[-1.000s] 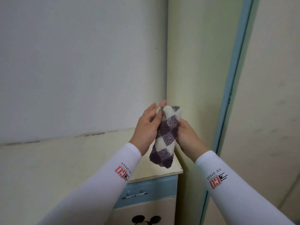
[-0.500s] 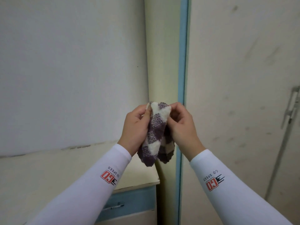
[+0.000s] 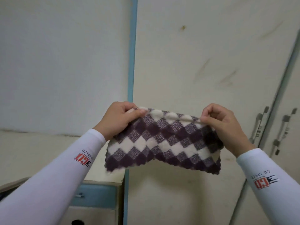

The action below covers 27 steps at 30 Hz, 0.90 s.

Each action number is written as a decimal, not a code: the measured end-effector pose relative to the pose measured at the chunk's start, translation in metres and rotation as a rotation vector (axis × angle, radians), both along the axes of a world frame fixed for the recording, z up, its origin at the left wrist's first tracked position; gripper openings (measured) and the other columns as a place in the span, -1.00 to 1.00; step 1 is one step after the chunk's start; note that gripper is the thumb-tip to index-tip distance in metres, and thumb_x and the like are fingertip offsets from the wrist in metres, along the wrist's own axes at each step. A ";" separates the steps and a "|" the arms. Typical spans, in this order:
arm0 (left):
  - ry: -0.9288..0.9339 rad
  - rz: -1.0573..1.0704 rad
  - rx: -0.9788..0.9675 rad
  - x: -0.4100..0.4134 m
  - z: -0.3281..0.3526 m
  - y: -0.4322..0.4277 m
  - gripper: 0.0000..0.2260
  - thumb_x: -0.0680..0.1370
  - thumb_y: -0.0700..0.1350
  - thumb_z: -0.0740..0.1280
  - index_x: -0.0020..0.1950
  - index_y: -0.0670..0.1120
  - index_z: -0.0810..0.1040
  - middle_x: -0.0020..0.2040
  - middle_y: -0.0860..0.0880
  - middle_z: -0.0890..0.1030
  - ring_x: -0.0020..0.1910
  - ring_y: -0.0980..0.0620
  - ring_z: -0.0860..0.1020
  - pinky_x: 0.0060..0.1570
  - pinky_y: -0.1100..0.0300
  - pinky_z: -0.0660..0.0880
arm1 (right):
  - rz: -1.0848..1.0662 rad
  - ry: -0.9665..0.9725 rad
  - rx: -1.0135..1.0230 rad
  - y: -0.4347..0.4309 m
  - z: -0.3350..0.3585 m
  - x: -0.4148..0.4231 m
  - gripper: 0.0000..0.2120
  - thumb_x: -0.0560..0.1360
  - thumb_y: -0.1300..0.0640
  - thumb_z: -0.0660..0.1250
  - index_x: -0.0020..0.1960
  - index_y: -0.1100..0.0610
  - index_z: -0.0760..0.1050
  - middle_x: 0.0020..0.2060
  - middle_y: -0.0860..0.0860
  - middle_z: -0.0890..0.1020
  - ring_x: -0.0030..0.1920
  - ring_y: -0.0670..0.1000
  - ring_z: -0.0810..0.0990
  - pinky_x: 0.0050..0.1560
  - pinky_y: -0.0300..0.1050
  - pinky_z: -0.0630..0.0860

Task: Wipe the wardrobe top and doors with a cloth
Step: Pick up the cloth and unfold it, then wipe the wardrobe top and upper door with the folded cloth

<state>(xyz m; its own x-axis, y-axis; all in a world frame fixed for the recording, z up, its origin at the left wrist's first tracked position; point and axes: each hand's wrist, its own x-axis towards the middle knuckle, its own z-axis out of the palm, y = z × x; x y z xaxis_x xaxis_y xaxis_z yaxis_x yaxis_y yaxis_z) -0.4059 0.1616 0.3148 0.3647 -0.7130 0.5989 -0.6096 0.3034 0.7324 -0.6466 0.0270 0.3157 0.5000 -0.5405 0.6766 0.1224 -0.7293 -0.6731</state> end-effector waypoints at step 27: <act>-1.219 0.855 -0.317 -0.024 0.057 -0.061 -0.83 0.25 -0.42 0.33 -0.42 -0.16 0.52 -0.37 -0.14 0.43 -0.39 -0.09 0.39 -0.33 0.07 0.17 | -0.850 0.193 -1.070 -0.083 0.043 -0.005 -0.79 0.15 0.55 0.33 -0.41 0.27 0.48 -0.49 0.15 0.41 -0.65 0.07 0.25 -0.58 -0.28 0.20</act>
